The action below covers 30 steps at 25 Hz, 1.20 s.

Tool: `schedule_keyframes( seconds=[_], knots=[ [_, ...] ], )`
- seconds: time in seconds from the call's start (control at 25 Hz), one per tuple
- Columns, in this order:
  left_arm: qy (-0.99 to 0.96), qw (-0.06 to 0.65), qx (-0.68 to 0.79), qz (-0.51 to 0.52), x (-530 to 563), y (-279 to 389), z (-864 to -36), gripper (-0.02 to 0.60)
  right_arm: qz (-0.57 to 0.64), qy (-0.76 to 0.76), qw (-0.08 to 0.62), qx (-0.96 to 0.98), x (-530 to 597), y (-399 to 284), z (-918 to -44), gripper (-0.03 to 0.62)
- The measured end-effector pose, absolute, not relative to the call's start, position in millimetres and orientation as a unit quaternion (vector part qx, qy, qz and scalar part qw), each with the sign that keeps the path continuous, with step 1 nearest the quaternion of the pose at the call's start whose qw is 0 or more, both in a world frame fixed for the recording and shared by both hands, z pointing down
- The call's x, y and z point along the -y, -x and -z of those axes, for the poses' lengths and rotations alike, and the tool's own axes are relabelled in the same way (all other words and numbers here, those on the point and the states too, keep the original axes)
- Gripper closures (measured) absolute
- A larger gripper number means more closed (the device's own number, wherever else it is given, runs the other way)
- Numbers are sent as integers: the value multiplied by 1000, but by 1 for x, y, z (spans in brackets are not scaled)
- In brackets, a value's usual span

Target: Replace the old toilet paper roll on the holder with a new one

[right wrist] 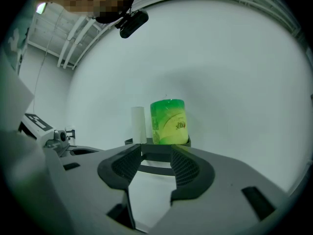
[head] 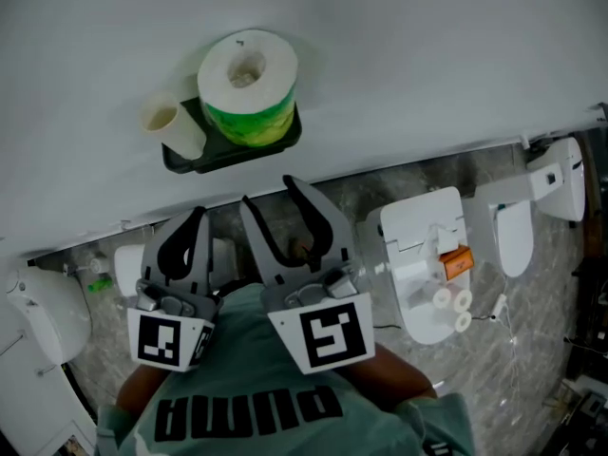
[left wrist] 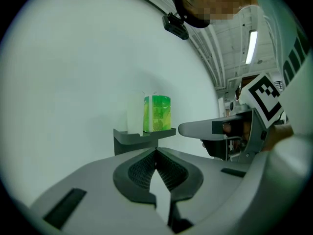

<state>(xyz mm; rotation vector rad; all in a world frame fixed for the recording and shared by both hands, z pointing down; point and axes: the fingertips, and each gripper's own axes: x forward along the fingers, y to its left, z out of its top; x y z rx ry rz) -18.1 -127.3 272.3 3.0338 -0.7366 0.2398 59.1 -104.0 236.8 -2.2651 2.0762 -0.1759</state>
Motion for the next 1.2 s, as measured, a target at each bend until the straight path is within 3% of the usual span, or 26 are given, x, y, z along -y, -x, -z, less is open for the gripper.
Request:
schedule_keyframes(
  seconds=[1.2],
  knots=[
    [-958, -11, 272, -94, 121, 3, -270, 577, 62, 714, 49, -696, 102, -70, -243, 408]
  ],
)
